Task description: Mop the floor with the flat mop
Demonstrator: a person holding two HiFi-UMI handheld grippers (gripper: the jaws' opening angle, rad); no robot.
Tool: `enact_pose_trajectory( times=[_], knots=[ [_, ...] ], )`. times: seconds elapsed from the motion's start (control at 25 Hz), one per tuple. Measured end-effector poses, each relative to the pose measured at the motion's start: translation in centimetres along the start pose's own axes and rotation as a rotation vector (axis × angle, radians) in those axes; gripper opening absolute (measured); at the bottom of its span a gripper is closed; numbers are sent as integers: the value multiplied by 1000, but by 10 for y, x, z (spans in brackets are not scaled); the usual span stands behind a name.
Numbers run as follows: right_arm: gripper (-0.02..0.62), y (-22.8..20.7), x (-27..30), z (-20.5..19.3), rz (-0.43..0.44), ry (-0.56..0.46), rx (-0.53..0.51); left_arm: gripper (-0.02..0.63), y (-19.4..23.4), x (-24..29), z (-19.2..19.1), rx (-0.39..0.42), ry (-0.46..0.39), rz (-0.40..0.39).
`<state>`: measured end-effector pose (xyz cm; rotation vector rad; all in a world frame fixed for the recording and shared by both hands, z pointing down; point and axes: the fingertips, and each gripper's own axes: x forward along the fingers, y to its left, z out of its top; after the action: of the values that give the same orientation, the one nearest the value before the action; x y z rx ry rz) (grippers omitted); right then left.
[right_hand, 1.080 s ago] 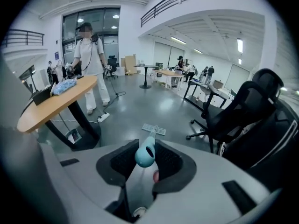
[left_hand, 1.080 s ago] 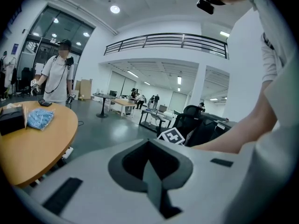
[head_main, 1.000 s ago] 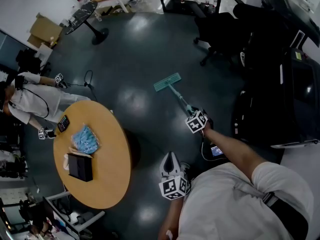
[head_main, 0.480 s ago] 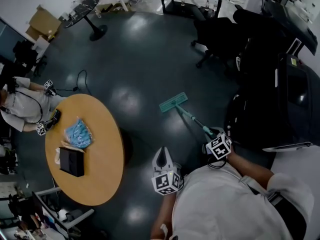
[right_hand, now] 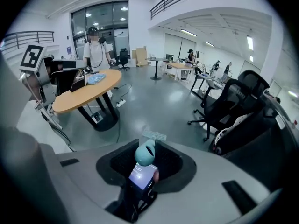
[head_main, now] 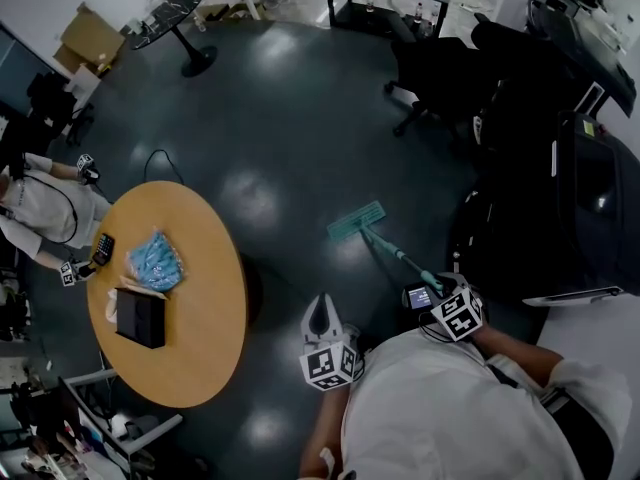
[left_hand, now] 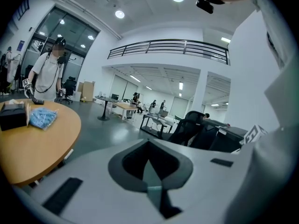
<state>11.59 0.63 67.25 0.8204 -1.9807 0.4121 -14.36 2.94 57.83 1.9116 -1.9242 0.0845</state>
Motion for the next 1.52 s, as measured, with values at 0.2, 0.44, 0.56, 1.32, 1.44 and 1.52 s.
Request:
enact_pose_trajectory(
  times=[0.2,0.44,0.56,1.32,1.44,1.52],
  knots=[
    [112,1,35,-12,2,37,37,5,4,-1,-6,-9,17,1],
    [112,-16,100,53,-27,-48,-6,5,5,-1,-8,-9,28,4],
    [111,-27,138,87,-41,-71,-10,5,7,-3,-8,-10,31,13],
    [110,-49,254,164,-95,4,-55,5,34,-22,-19,-47,46,110],
    [110,-39,216,147,-71,-17,-84,5,31,-14,-12,-39,21,89],
    [110,-31,183,133,-52,-35,-91,5,27,-9,-8,-30,10,70]
  ],
)
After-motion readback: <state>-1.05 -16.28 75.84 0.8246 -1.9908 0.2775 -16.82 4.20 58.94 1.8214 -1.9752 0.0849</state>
